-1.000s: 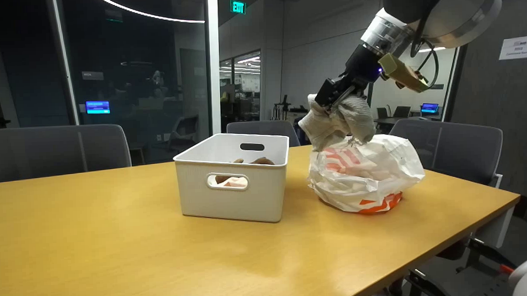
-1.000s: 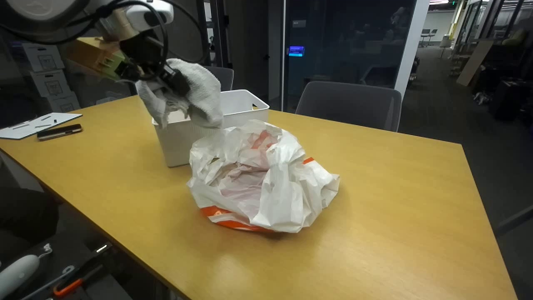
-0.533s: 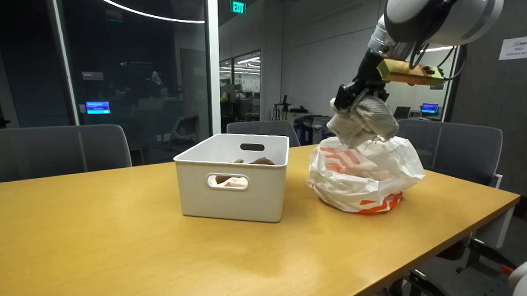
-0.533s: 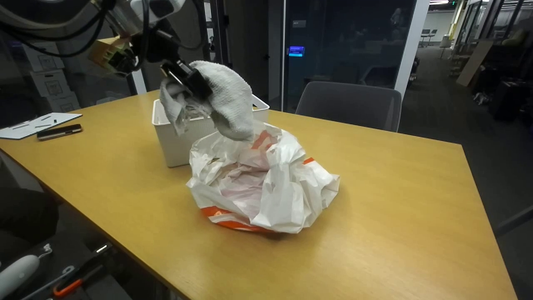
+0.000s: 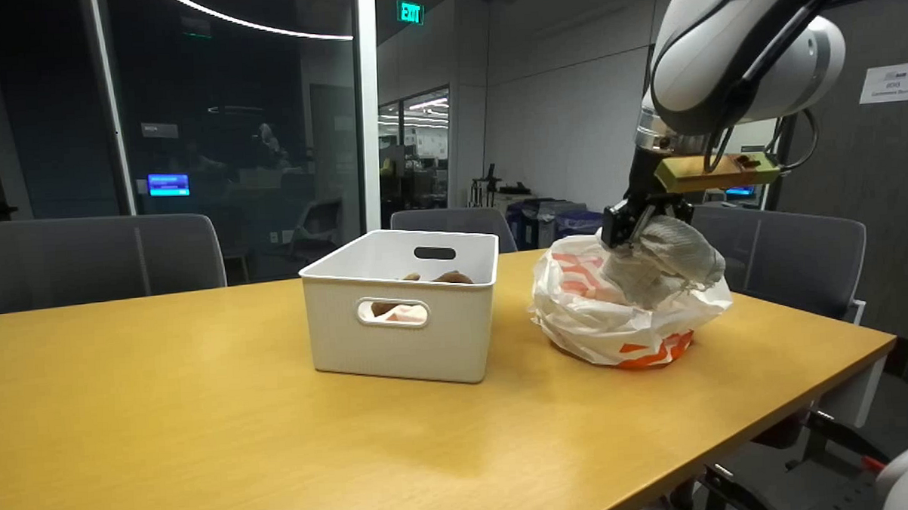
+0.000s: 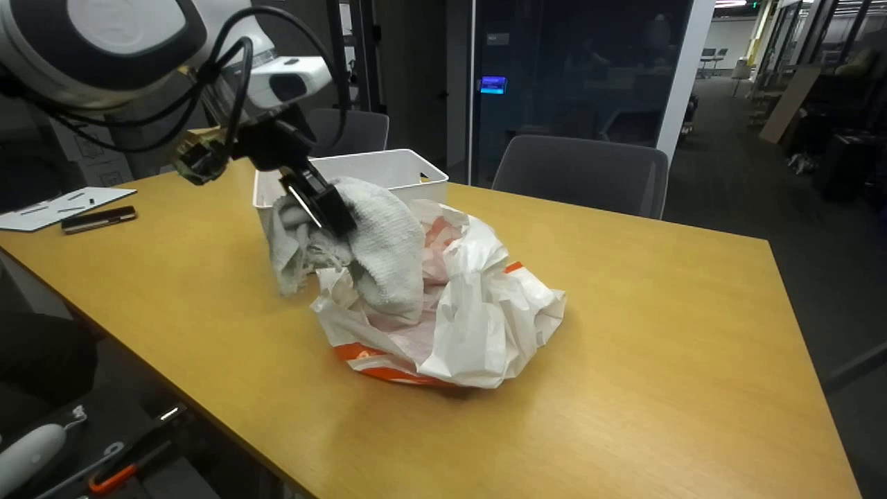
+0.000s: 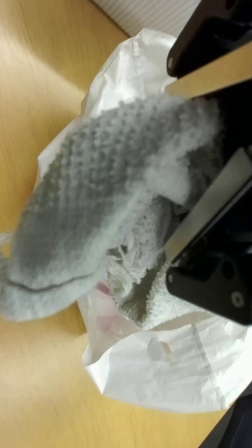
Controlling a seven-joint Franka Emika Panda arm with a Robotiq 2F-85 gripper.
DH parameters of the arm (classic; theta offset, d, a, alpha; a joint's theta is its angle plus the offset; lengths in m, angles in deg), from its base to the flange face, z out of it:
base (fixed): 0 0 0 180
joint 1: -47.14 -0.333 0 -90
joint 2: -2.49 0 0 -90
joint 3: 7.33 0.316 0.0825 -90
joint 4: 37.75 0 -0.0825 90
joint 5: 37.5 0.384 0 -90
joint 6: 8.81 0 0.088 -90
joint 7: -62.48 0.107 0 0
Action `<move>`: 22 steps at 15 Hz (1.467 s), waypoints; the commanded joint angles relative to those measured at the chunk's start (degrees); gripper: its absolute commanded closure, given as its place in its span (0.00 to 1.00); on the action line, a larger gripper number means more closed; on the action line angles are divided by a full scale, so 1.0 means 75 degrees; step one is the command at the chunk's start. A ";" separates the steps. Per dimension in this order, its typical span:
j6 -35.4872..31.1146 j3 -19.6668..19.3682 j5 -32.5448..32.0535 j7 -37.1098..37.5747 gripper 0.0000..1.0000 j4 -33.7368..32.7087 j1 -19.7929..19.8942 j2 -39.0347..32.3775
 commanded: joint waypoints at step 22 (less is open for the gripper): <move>-0.2001 0.6678 -0.4389 0.0677 0.96 -0.1244 0.7408 -0.1268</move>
